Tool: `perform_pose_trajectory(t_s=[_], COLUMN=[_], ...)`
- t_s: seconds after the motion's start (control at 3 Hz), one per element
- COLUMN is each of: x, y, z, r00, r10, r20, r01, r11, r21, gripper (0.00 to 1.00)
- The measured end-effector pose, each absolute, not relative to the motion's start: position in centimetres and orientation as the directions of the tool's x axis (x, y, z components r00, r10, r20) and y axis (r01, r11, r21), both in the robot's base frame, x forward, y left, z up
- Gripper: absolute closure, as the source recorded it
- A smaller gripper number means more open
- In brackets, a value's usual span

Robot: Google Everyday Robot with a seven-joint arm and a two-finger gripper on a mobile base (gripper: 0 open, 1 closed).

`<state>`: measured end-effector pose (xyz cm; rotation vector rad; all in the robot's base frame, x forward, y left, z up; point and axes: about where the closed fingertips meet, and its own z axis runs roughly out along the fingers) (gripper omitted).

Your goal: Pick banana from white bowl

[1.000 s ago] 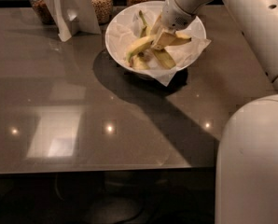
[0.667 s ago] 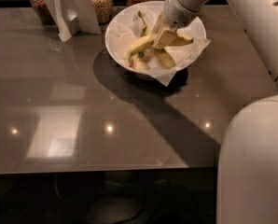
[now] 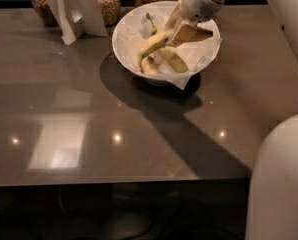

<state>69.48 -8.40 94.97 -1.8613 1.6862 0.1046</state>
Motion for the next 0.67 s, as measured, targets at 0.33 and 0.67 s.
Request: perform_pose_trajectory(t_s=[0.33,0.67], x=[67.2,64.5], y=[-10.1,-12.5], z=[97.3,99.6], r00=[0.204,0.196], r10=[-0.849,-0.834], r20=[-0.487,-0.515], r01=[-0.912,-0.904], r11=[0.016,0.05], r21=[-0.409,-0.424], gripper=[1.0,1.0])
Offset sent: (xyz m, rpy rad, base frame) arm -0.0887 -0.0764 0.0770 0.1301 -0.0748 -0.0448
